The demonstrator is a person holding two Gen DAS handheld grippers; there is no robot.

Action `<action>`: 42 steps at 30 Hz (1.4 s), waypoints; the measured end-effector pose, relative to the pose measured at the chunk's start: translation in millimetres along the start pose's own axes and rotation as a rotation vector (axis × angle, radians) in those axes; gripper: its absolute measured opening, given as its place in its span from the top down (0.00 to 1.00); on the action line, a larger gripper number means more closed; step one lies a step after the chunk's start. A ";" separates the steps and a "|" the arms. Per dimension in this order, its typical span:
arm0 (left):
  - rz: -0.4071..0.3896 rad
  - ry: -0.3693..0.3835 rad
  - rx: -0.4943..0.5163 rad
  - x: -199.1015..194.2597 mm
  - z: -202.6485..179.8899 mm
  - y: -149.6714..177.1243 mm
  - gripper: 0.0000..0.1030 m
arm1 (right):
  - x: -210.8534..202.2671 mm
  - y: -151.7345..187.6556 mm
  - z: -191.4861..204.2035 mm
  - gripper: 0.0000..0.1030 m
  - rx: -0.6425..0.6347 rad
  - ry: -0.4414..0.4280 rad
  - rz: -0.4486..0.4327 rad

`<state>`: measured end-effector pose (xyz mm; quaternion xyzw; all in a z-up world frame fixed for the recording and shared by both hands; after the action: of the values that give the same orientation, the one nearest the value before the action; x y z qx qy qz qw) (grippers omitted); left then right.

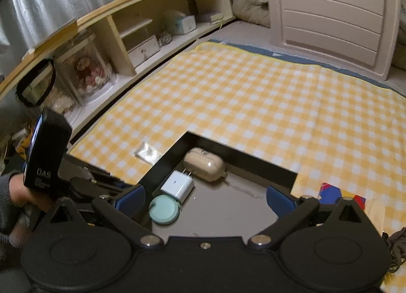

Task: Organize rigid objects
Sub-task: 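Withdraw the open right gripper from the box, then move the right gripper to the red-blue-yellow card box and grasp it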

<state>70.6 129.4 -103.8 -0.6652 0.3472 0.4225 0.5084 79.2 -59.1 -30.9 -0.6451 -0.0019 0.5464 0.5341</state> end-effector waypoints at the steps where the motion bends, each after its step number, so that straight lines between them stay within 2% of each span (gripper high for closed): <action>1: 0.000 0.001 0.001 -0.3 0.3 0.0 0.91 | -3.0 -0.8 -4.5 0.00 0.010 0.010 -0.013; 8: -0.006 0.004 0.007 -1.2 1.9 -0.4 0.91 | -24.6 -2.2 -51.9 0.00 0.097 0.134 -0.104; 12: -0.008 0.004 0.011 -2.5 1.5 0.2 0.91 | -25.2 5.2 -85.7 0.00 0.156 0.204 -0.100; 17: -0.010 0.001 0.018 -3.6 0.6 1.0 0.91 | -4.8 19.1 -128.7 0.00 0.265 0.291 -0.046; 23: -0.010 -0.001 0.021 -3.4 -0.8 0.8 0.91 | 35.7 38.6 -165.9 0.00 0.361 0.301 0.055; 26: -0.010 -0.001 0.020 -3.3 -1.0 0.7 0.91 | 56.1 41.5 -174.8 0.00 0.374 0.312 0.092; 31: -0.010 0.000 0.019 -2.9 -1.5 0.6 0.91 | 78.9 41.6 -178.6 0.04 0.414 0.243 0.142; 35: -0.009 0.006 0.018 -3.1 -0.4 0.2 0.91 | 91.8 47.4 -187.1 0.05 0.466 0.292 0.234; 40: -0.009 0.010 0.022 -4.7 0.3 0.7 0.91 | 100.1 59.7 -197.3 0.04 0.464 0.373 0.280; 42: -0.008 0.010 0.023 -5.3 0.4 1.1 0.91 | 100.7 67.8 -203.4 0.03 0.494 0.357 0.274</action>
<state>67.4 129.7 -99.4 -0.6628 0.3517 0.4132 0.5161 224.2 -168.9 -182.7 -0.5761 0.3108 0.4754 0.5878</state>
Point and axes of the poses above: each gripper's, at about its wrist camera, not at the fingertips, and x roughly the way its jaws point, z to its left, y to its underside, the point moved 3 cm from there along x, roughly the way its jaws point, and after that the axes turned 6 degrees about -x, right-handed, at the moved point
